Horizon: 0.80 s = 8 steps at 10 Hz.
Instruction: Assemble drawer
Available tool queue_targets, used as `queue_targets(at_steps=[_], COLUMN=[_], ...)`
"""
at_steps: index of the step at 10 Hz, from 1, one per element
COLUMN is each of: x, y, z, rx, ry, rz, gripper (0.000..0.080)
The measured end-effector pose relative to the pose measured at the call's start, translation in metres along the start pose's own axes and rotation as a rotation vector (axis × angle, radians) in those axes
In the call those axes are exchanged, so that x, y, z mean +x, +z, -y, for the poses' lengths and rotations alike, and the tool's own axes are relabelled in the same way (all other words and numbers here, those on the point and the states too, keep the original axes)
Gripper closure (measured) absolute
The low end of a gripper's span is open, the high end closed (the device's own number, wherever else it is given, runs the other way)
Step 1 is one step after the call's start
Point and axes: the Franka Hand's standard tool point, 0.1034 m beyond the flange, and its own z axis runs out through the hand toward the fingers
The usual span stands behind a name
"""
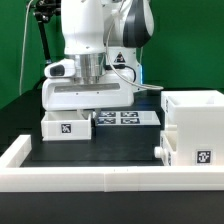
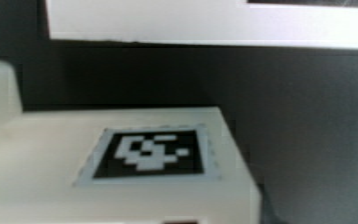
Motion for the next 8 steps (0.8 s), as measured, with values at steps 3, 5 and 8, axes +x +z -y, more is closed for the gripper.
queue_targets(at_steps=[3,5,8], x=[0.000,0.000,0.004], y=[0.000,0.000,-0.009], z=[0.000,0.000,0.012], rx=[0.000,0.000,0.014], ry=[0.000,0.000,-0.030], rz=[0.000,0.000,0.022], gripper=[0.0758,0.0758,0.0757])
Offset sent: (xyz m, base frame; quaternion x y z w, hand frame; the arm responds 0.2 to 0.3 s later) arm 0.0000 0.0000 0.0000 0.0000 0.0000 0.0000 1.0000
